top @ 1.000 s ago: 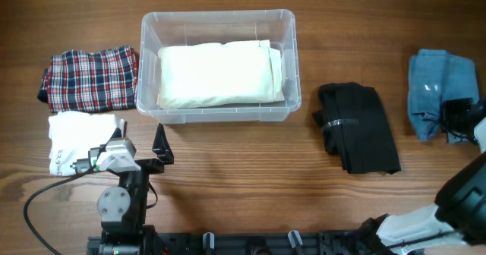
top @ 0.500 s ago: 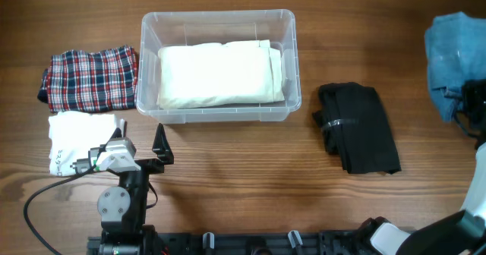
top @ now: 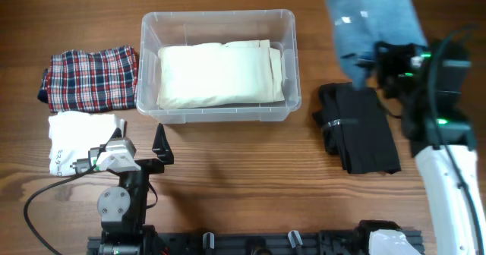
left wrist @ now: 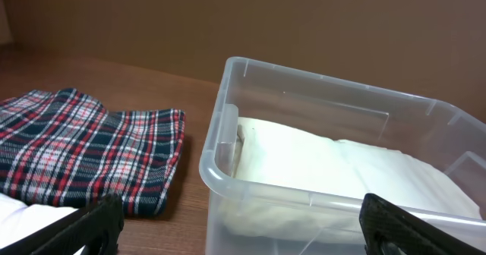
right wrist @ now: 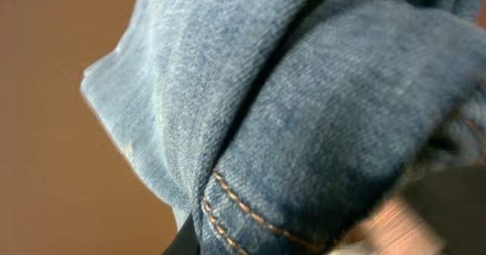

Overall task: Pack container
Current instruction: 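Lift the blue jeans with the right gripper and carry them over the box, then lower the jeans into the box beside the cream cloth and press flat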

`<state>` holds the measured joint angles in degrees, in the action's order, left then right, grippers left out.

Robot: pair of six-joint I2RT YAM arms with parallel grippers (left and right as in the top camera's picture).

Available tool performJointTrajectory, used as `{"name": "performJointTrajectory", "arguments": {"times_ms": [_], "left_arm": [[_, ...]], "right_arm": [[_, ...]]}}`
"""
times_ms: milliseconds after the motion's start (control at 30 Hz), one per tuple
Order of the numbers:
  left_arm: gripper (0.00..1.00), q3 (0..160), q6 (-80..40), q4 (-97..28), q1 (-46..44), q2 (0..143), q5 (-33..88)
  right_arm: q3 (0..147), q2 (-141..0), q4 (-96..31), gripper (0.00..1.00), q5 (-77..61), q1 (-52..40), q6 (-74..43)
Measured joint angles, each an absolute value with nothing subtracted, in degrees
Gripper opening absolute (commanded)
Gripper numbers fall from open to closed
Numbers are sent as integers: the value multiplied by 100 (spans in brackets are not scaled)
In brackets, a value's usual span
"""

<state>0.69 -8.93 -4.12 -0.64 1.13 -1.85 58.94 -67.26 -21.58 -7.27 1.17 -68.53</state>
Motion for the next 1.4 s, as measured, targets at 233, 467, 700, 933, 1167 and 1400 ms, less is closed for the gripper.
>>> {"name": "performJointTrajectory", "arguments": {"times_ms": [233, 467, 700, 933, 1167, 1400], "left_arm": [[100, 69, -893, -412, -64, 113, -185], [100, 69, -893, -414, -64, 113, -185], [100, 69, -893, -414, -64, 113, -185], [100, 69, -893, -412, -64, 113, -185], [100, 69, -893, -414, -64, 113, -185], [100, 69, -893, -414, -64, 113, -185]], "right_arm": [[5892, -6899, -1417, 4, 624, -2255, -8088], [5892, -8278, -423, 4, 1063, -3293, -8945], [5872, -8901, -73, 4, 1210, -3546, -9292], [5872, -9045, -169, 4, 1273, -3601, -9386], [5874, -9048, -515, 4, 1544, -3841, -9389], [5872, -9050, -526, 4, 1660, -3931, -9494]]}}
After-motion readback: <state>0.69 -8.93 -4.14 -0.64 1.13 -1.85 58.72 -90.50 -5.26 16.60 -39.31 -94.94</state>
